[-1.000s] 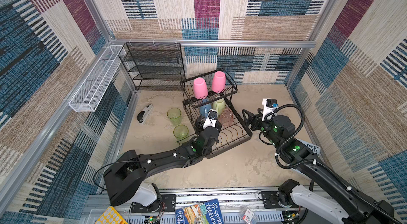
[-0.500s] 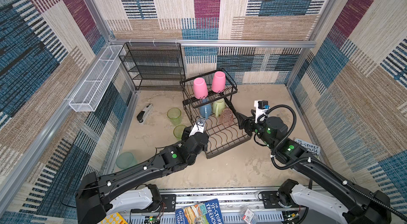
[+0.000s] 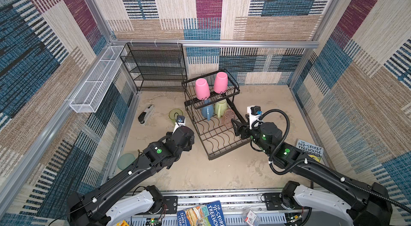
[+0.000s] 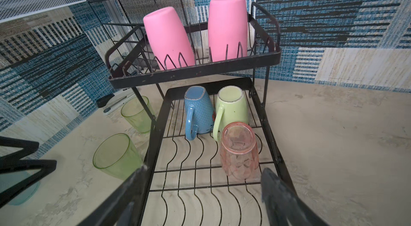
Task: Load cups into a dish rack
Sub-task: Pick up the cup from the middle-left of the table.
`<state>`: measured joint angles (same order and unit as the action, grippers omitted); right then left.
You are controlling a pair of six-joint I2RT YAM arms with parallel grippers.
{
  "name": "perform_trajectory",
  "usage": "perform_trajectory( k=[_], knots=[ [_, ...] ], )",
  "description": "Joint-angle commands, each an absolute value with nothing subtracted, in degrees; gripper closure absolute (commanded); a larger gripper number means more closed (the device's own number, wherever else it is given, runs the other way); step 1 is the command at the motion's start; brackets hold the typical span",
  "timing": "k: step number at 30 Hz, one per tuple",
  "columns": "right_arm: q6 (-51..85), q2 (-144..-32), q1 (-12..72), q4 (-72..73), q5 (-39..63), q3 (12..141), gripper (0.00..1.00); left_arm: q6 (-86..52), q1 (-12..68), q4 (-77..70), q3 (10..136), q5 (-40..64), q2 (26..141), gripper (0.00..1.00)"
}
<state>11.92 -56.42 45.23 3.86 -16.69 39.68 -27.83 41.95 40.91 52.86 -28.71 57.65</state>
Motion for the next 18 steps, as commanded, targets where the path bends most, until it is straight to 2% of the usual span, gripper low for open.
perform_trajectory(
  k=[1, 10, 18],
  knots=[
    [10.55, -57.16, 46.7, 7.19, -18.42, 39.4, 0.19, -32.17, 37.54, 46.31, 55.2, -20.13, 60.09, 0.31],
    [9.58, -59.6, 51.82, 9.13, -19.41, 38.77, 0.25, -35.02, 23.75, 50.4, 58.5, -5.19, 69.12, 0.47],
    [9.56, -60.9, 54.92, 10.26, -19.9, 38.59, 0.26, -34.28, 19.64, 49.3, 59.67, -1.92, 75.5, 0.54]
  ],
)
